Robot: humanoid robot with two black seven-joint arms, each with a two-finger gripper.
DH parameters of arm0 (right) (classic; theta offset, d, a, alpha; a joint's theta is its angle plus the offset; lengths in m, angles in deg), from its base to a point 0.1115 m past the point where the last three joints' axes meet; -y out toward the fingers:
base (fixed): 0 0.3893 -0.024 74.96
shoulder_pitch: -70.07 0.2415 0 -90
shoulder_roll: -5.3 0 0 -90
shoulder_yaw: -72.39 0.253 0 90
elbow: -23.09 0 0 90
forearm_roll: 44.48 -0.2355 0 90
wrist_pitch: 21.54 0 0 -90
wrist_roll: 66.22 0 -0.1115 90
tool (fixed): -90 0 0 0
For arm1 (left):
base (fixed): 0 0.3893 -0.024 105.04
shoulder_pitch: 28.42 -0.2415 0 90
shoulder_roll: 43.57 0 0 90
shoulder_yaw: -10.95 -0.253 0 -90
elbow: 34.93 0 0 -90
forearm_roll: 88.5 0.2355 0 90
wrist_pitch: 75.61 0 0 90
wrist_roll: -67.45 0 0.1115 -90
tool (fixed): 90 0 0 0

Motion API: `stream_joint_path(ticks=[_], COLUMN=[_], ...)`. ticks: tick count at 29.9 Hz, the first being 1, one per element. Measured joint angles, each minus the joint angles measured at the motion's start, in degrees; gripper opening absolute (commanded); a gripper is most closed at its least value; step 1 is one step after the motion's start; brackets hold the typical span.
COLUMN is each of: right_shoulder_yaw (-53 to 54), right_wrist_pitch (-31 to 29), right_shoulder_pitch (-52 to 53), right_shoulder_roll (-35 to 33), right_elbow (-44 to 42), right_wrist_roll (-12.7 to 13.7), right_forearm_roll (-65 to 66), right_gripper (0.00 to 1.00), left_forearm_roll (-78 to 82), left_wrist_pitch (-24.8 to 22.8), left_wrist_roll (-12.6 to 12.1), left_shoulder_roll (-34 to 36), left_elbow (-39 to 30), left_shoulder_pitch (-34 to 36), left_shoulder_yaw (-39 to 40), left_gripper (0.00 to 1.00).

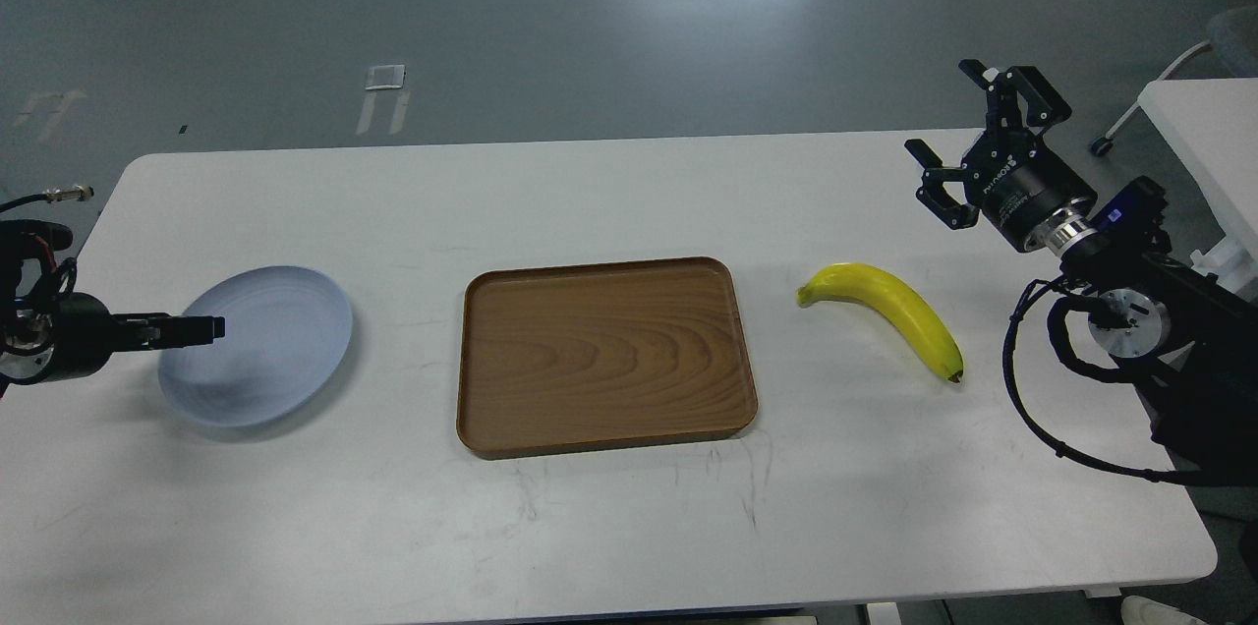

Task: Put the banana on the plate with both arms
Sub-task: 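Close the left gripper on the plate rim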

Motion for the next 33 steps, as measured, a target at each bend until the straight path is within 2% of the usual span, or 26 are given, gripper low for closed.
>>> stream_joint_path(ticks=[4, 9, 12, 13, 17, 18, 19, 23, 33], right_shoulder_yaw=[0.0, 0.0, 0.0, 0.0, 0.0, 0.0, 0.0, 0.0, 0.0], right_wrist_pitch=[0.0, 0.0, 0.0, 0.0, 0.0, 0.0, 0.0, 0.0, 0.0], right_shoulder_pitch=[0.0, 0.0, 0.0, 0.0, 0.0, 0.0, 0.0, 0.0, 0.0], right_shoulder_roll=[0.0, 0.0, 0.0, 0.0, 0.0, 0.0, 0.0, 0.0, 0.0], right_elbow=[0.0, 0.1, 0.1, 0.1, 0.1, 0.1, 0.1, 0.1, 0.1], right_wrist_roll=[0.0, 0.0, 0.0, 0.0, 0.0, 0.0, 0.0, 0.0, 0.0], right_forearm_roll=[0.0, 0.0, 0.0, 0.0, 0.0, 0.0, 0.0, 0.0, 0.0], right_gripper=[1.00, 1.00, 1.00, 1.00, 1.00, 1.00, 1.00, 1.00, 1.00], left_forearm_roll=[-0.6, -2.1, -2.3, -2.4, -2.8, -2.9, -2.9, -3.0, -3.9], left_wrist_pitch=[1.3, 2.0, 2.2, 2.2, 2.3, 2.3, 2.3, 2.3, 2.2], left_wrist_roll=[0.0, 0.0, 0.0, 0.0, 0.0, 0.0, 0.0, 0.0, 0.0], left_shoulder_roll=[-0.5, -1.4, -1.5, -1.6, -1.6, -1.6, -1.6, -1.6, -1.4], left_elbow=[1.7, 3.1, 3.7, 3.8, 3.8, 3.8, 3.8, 3.8, 3.8], left_shoulder_pitch=[-0.7, -2.0, -2.4, -2.6, -2.9, -2.9, -3.0, -3.0, -2.8], left_shoulder_yaw=[-1.3, -1.7, -1.8, -1.8, -1.8, -1.8, -1.8, -1.9, -1.9], left_gripper=[0.83, 0.80, 0.70, 0.64, 0.56, 0.47, 0.32, 0.00, 0.00])
